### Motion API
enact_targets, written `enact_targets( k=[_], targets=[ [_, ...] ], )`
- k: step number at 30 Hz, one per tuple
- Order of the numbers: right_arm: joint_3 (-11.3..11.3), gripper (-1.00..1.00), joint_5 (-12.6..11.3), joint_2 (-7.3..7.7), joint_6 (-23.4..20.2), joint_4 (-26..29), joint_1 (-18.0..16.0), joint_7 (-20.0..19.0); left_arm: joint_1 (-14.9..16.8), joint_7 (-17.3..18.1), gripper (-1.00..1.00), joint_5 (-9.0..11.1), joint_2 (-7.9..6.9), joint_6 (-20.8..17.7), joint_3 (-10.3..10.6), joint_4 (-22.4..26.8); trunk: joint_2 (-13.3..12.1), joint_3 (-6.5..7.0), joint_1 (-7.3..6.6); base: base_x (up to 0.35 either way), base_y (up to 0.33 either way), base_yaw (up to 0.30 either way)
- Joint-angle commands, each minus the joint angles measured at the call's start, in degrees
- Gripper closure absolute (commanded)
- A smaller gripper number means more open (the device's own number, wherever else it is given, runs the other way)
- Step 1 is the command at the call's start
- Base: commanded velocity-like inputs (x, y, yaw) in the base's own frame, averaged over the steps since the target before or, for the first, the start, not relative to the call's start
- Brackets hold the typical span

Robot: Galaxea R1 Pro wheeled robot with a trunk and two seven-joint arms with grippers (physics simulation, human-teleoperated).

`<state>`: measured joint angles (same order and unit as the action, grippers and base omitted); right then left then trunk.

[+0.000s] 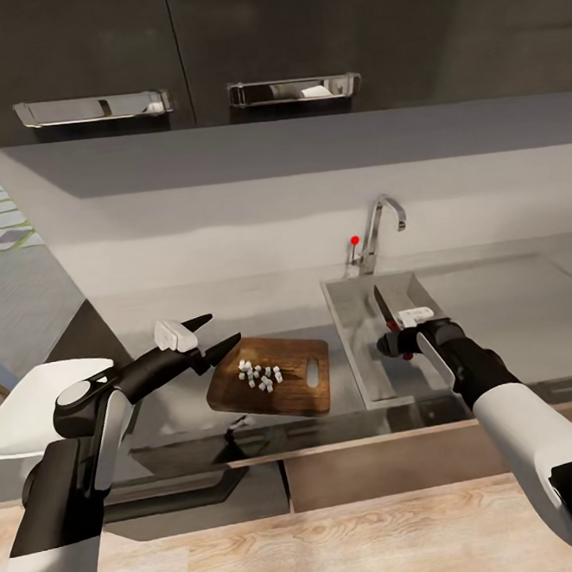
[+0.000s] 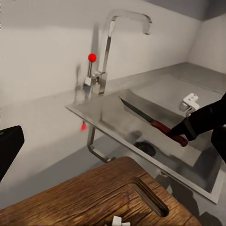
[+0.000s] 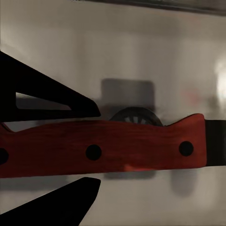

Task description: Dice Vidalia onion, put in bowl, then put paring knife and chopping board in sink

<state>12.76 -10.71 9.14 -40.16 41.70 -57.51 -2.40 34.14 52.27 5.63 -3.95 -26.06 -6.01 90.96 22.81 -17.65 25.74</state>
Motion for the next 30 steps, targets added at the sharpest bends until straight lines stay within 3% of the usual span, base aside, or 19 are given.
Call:
enact_targets(
  k=[1,9,30],
  targets=[
    [0.25,1.00,-0.37,0.08,-0.25,0.38,-0.06,0.12,0.05,0.11,-1.00,0.34,0.00,-0.49,-0.04,0.01,0.11,-0.11,0.04,0.172,0.000,0.000],
    [0.25,1.00,-0.34,0.08,-0.27,0.82,-0.06,0.12,0.05,0.11,-1.00,0.34,0.00,-0.54,-0.05,0.01,0.11,-0.13,0.04,0.232,0.000,0.000],
    [0.25,1.00,-0.34,0.09,-0.27,0.84,-0.06,0.12,0.05,0.11,-1.00,0.34,-0.03,-0.53,-0.05,0.01,0.11,-1.41,0.04,0.009,0.000,0.000]
  ],
)
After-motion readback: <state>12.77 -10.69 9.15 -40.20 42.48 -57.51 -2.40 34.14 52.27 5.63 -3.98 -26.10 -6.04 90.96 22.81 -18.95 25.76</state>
